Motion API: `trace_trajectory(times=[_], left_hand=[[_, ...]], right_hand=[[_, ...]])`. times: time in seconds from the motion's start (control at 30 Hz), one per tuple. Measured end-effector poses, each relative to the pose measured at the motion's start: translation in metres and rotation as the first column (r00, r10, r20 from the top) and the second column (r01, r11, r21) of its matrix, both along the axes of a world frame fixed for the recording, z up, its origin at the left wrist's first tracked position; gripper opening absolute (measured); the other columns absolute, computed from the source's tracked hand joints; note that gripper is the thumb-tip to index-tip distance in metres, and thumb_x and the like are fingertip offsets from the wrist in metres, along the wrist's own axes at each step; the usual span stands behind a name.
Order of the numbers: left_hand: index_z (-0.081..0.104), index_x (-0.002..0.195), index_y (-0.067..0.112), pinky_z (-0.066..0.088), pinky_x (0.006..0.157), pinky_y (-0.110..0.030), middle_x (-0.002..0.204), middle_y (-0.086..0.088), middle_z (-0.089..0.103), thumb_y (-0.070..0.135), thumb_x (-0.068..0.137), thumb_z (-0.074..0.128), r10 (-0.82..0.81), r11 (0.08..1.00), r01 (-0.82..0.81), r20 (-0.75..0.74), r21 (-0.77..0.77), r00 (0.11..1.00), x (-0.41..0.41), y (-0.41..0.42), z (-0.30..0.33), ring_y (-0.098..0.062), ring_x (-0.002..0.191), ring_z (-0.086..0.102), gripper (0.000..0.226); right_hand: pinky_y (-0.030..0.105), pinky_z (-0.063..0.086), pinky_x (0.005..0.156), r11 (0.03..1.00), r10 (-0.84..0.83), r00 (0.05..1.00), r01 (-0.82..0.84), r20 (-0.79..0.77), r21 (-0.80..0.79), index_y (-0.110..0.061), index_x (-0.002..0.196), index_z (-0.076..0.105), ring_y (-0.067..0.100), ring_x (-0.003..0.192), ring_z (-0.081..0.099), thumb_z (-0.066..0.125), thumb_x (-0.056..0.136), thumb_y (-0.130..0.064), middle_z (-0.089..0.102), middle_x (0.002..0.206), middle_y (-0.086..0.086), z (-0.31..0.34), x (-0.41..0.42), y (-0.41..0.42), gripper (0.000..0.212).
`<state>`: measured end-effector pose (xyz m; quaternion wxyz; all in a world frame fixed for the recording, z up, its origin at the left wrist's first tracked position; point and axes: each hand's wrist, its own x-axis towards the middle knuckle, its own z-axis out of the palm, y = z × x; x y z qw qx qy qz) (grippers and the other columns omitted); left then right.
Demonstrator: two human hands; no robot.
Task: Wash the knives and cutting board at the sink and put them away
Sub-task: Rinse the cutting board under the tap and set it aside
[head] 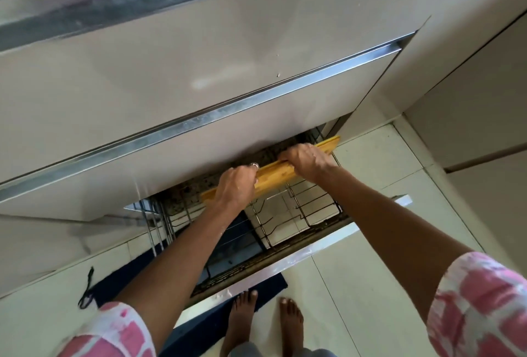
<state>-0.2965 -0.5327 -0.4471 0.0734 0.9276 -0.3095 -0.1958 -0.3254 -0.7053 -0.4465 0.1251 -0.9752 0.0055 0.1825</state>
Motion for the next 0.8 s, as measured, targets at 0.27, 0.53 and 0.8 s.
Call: trace_trajectory(times=[0.27, 0.53, 0.8], left_hand=[[0.043, 0.137, 0.017, 0.054, 0.075, -0.028, 0.111, -0.010, 0.063, 0.009, 0.095, 0.045, 0.171, 0.985, -0.167, -0.336, 0.043, 0.926, -0.021, 0.017, -0.072, -0.021, 0.093, 0.064, 0.043], [0.013, 0.149, 0.017, 0.001, 0.119, -0.037, 0.158, 0.001, 0.005, 0.059, 0.089, 0.043, -0.252, 0.967, 0.248, -0.383, -0.060, 0.889, -0.058, 0.072, -0.048, -0.013, 0.146, 0.000, 0.080], [0.032, 0.144, 0.012, -0.004, 0.115, -0.051, 0.153, -0.008, 0.025, 0.038, 0.086, 0.059, -0.373, 0.839, 0.478, -0.365, 0.261, 0.853, -0.108, 0.083, -0.029, -0.026, 0.145, 0.006, 0.069]], right_hand=[[0.042, 0.043, 0.097, 0.998, -0.060, 0.975, 0.059, -0.213, -0.014, -0.011, 0.128, 0.053, 0.034, 0.116, 0.053, 0.041, 0.095, -0.007, 0.057, 0.127, 0.016, -0.079, -0.030, 0.022, 0.036], [0.048, 0.007, 0.117, 0.983, -0.071, 0.916, -0.003, -0.394, -0.184, -0.003, 0.147, -0.008, 0.037, 0.144, -0.002, 0.038, 0.091, -0.010, -0.008, 0.154, 0.023, -0.053, -0.049, 0.071, 0.072], [0.048, 0.040, 0.102, 0.977, 0.192, 0.604, -0.196, -0.774, 0.090, -0.012, 0.139, 0.037, 0.031, 0.123, 0.049, 0.073, 0.078, -0.024, 0.051, 0.135, 0.010, -0.025, -0.102, 0.118, 0.072]])
